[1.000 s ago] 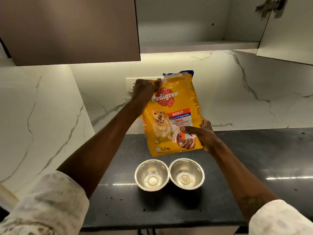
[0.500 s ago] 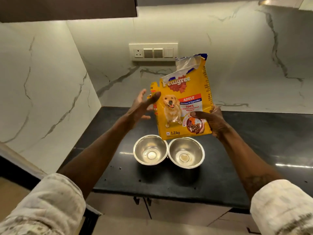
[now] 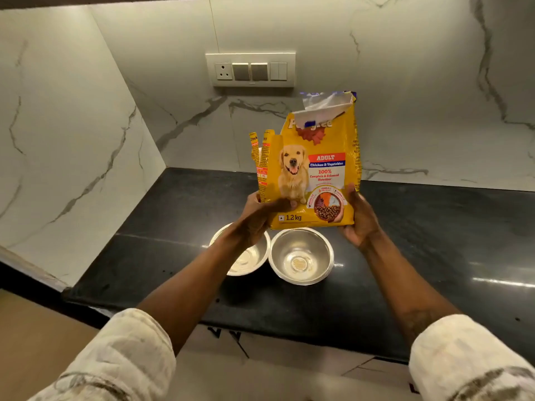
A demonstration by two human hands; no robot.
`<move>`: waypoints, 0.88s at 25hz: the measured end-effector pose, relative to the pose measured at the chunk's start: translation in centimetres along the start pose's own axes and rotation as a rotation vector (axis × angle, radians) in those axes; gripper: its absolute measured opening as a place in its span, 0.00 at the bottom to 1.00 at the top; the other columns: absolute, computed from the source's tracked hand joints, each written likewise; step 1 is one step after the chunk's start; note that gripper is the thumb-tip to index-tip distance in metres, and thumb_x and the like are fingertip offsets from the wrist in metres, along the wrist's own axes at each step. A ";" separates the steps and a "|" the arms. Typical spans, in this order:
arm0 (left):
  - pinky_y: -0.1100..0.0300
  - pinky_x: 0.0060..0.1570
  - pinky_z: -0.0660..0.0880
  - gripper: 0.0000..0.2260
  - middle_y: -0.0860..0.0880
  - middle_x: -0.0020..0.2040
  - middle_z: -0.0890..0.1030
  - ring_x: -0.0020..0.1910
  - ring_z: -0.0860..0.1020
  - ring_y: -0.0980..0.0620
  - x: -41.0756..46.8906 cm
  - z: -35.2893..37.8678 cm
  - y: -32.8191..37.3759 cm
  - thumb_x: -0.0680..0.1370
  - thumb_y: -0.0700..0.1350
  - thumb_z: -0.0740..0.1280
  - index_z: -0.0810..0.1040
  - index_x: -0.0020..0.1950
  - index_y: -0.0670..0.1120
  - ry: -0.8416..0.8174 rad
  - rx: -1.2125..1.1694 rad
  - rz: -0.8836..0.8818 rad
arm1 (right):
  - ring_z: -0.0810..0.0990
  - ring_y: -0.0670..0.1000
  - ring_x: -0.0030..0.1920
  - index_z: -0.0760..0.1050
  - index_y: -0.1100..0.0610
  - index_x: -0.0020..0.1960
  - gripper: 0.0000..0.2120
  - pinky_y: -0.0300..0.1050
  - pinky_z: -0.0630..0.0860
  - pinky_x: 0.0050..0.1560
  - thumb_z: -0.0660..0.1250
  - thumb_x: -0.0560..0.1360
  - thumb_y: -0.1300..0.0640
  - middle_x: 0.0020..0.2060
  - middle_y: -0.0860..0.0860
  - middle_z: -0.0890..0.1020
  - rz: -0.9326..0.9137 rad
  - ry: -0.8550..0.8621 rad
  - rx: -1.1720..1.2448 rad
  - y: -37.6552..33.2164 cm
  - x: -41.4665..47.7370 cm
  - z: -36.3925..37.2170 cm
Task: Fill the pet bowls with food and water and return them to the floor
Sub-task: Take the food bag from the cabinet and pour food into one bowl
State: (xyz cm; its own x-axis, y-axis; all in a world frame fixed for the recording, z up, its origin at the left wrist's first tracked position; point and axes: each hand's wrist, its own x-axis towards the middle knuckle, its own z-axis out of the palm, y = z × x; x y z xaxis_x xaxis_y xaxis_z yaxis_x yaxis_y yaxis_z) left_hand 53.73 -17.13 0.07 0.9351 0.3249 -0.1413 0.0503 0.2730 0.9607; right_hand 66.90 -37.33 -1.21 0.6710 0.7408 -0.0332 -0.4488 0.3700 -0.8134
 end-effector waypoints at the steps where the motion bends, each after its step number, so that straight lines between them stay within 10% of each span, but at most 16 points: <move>1: 0.41 0.58 0.83 0.33 0.41 0.61 0.86 0.59 0.86 0.38 0.0 0.7 -0.3 0.63 0.40 0.82 0.80 0.68 0.45 0.022 -0.029 0.002 | 0.76 0.65 0.72 0.69 0.57 0.78 0.46 0.63 0.80 0.63 0.79 0.68 0.38 0.73 0.62 0.75 -0.001 -0.009 0.118 0.9 -0.4 -0.2; 7: 0.43 0.53 0.85 0.31 0.37 0.61 0.85 0.56 0.86 0.37 0.1 4.1 -3.0 0.64 0.37 0.80 0.81 0.67 0.41 0.067 -0.220 -0.006 | 0.65 0.66 0.79 0.59 0.57 0.83 0.51 0.68 0.72 0.70 0.75 0.70 0.37 0.79 0.63 0.66 -0.124 -0.142 0.457 2.6 -1.3 -0.1; 15: 0.39 0.62 0.81 0.27 0.39 0.63 0.85 0.62 0.84 0.39 -1.6 6.3 -6.5 0.69 0.34 0.81 0.81 0.67 0.43 0.060 -0.105 0.005 | 0.77 0.64 0.70 0.69 0.60 0.77 0.48 0.67 0.76 0.68 0.86 0.62 0.53 0.70 0.62 0.78 -0.033 0.030 0.299 4.3 -2.4 -1.4; 22: 0.43 0.58 0.83 0.25 0.46 0.56 0.89 0.56 0.87 0.47 -4.1 5.1 -7.6 0.65 0.40 0.86 0.84 0.60 0.47 0.156 0.184 -0.078 | 0.75 0.67 0.72 0.71 0.59 0.76 0.27 0.71 0.72 0.70 0.63 0.77 0.66 0.71 0.64 0.76 -0.041 0.148 0.089 3.3 -3.3 -5.5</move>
State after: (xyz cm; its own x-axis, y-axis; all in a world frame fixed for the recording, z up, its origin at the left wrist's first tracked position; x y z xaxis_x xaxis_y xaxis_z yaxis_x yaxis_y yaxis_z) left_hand 51.28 -25.21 -5.47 0.8612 0.4490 -0.2383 0.1966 0.1380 0.9707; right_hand 66.45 -41.61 -6.95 0.7664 0.6358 -0.0912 -0.4651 0.4513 -0.7616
